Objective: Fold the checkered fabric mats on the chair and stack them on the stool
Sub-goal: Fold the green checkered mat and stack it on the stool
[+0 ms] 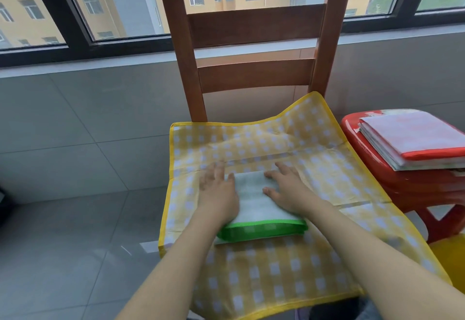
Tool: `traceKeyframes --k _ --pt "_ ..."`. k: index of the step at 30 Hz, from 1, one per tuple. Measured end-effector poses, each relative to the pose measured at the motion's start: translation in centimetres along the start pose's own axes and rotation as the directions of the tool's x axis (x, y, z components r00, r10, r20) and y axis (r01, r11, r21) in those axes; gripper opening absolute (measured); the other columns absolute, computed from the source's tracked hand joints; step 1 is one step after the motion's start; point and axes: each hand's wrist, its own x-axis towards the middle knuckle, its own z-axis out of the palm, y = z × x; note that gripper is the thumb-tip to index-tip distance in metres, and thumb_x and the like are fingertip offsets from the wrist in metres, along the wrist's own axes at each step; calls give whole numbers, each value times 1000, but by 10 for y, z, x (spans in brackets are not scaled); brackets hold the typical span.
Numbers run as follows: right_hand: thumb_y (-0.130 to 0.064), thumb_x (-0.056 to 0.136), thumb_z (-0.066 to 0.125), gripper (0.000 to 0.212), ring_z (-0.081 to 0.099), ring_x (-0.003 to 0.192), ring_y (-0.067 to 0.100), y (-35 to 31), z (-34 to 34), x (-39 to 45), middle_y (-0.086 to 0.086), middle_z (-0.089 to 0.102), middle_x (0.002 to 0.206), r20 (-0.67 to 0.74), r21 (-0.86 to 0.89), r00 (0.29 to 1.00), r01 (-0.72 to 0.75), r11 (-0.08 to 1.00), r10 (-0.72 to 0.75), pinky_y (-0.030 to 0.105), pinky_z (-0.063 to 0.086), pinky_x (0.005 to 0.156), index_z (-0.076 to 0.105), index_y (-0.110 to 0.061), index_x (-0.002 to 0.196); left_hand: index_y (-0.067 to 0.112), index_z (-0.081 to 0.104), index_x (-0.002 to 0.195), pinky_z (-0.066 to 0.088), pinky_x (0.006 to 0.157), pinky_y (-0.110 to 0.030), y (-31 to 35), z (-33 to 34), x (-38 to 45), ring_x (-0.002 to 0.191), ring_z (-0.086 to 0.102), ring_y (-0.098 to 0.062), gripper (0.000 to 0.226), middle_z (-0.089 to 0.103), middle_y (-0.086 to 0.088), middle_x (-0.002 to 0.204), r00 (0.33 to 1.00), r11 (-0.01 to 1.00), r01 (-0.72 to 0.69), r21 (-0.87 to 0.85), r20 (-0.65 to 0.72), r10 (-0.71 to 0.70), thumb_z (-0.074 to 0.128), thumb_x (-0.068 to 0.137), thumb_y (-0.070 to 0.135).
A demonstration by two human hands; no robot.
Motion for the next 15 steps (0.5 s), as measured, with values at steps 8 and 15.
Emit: traceKeyframes --k 8,15 --pt "-60 89 5 73 -19 144 23 4 21 -19 5 -16 158 -44 -329 999 8 944 -24 40 -13 117 -4 -22 150 15 -11 150 -15 117 -46 19 36 -20 142 -26 -28 72 -23 -11 156 995 999 -37 -23 91 39 17 95 53" --pt "-47 98 16 63 -16 144 12 7 26 -28 2 -15 158 14 -219 999 33 975 -31 31 -11 117 -9 -19 149 22 -8 150 -13 117 -45 10 36 -22 143 -25 -26 64 -21 -15 156 998 995 17 -103 55 -12 19 97 45"
